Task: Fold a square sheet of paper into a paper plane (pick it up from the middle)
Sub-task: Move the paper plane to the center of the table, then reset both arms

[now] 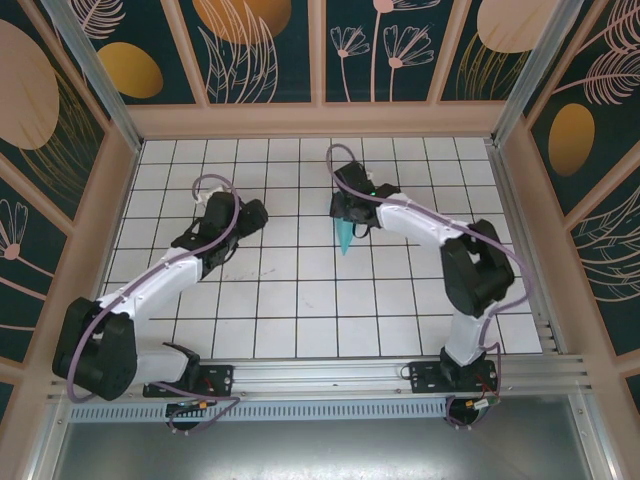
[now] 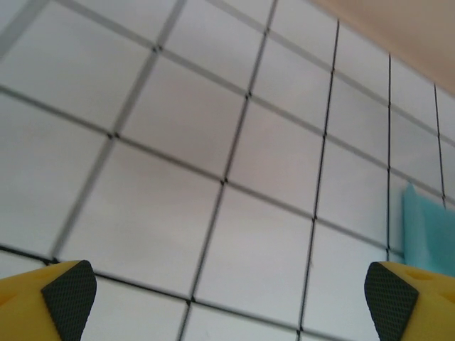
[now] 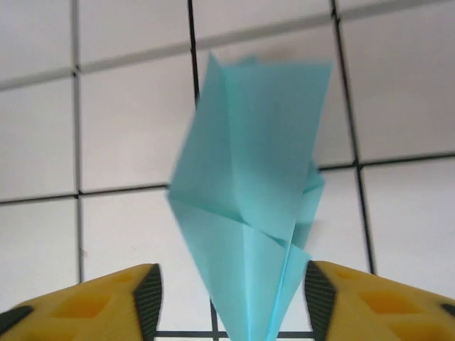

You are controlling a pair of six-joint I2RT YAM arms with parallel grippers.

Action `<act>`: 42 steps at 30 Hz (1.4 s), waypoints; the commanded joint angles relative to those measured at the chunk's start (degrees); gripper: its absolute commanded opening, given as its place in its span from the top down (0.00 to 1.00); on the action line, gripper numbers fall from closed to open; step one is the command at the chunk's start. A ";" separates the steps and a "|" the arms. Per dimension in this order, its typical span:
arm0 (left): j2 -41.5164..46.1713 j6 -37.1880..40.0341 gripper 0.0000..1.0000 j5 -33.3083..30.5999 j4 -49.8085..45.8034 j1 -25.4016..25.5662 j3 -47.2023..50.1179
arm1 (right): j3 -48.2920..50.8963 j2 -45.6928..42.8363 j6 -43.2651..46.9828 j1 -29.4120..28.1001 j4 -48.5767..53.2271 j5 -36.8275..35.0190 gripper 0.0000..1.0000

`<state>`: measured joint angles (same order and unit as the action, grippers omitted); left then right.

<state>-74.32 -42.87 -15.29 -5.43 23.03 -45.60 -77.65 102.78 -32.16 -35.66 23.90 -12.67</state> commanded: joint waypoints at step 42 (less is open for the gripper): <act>-7.46 38.05 0.02 -2.46 75.77 -19.69 32.84 | 58.64 -18.79 29.19 35.80 -81.92 2.31 0.01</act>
<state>-79.42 -7.25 -21.87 62.63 3.73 -13.43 -18.22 82.78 -6.00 -0.08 -49.98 -14.33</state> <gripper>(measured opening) 0.986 0.990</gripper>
